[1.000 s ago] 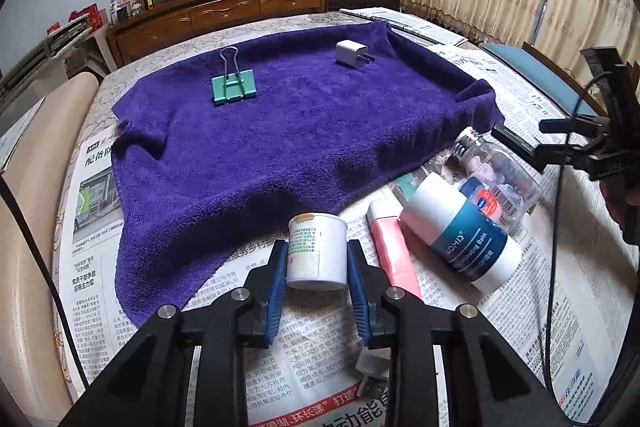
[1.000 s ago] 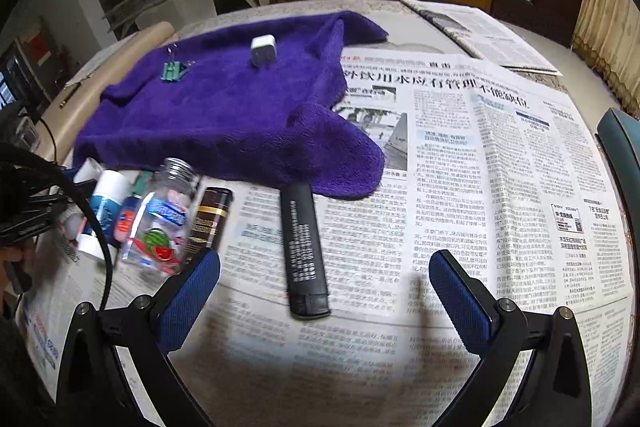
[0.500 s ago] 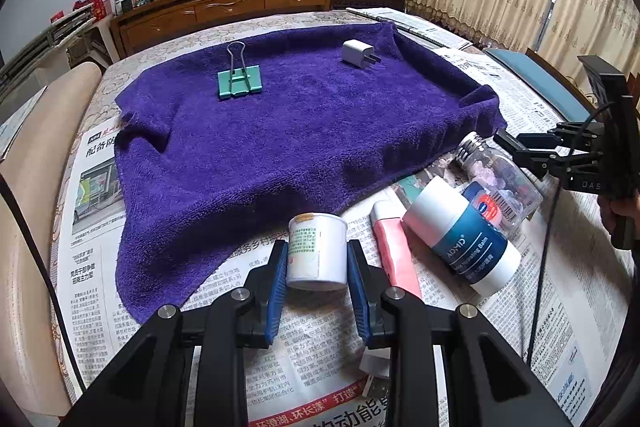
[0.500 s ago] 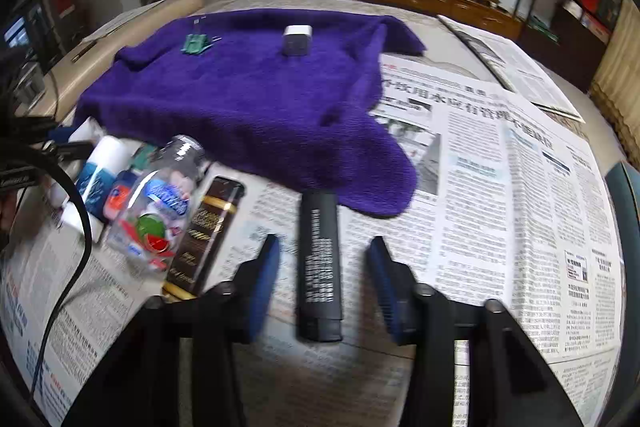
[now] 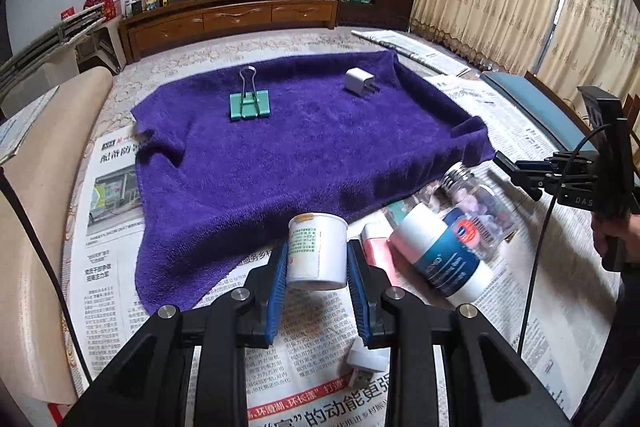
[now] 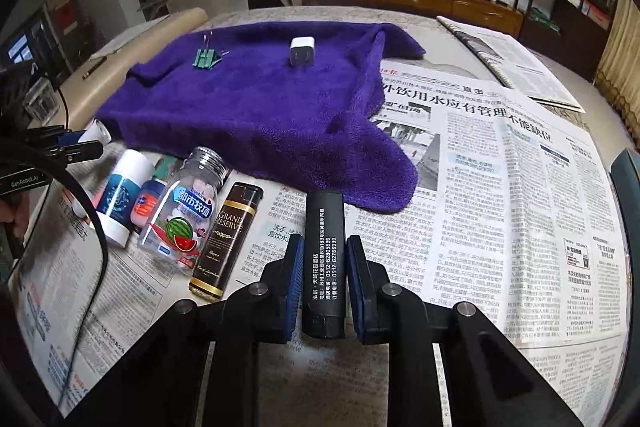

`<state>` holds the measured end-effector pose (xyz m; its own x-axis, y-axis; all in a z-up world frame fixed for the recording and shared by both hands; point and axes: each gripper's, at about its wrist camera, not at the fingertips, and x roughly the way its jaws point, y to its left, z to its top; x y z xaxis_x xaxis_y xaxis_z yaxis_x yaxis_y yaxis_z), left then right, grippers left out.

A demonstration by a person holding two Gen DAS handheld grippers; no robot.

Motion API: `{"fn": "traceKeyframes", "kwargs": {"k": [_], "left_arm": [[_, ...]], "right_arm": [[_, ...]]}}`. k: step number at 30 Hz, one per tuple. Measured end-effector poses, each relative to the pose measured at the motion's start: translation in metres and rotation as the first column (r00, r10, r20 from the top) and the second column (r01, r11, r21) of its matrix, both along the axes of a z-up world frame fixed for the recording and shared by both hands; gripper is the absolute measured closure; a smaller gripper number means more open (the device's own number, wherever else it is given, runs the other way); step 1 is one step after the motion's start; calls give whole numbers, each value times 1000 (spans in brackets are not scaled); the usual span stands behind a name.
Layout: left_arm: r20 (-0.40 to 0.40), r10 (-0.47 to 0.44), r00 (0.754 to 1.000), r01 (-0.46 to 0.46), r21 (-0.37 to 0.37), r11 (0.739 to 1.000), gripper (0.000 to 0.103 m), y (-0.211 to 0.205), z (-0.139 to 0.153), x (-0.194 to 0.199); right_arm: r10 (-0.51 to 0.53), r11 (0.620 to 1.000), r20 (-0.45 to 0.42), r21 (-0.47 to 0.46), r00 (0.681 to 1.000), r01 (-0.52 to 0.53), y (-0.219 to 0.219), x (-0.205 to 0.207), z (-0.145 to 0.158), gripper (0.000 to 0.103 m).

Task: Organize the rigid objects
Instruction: 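Grasp the black stick-shaped device with the right tool, then place the container with the left tool while the right tool places the black device on the towel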

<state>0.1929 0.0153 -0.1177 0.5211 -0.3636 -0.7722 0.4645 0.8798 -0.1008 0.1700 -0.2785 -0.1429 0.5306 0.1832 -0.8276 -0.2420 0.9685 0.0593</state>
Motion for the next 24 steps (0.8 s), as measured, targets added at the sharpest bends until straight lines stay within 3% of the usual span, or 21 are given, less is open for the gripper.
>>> {"fn": "traceKeyframes", "kwargs": {"k": [15,24], "left_arm": [[47,61,997,-59,-55,997,75,11,38,22],[50,101,994,-99,-56,994,75,12,41,87]], "right_arm": [[-31,992,48,128,998,24,1,21,36,82],[-5,991,76,134,997,-5,22,94,58,82]]}}
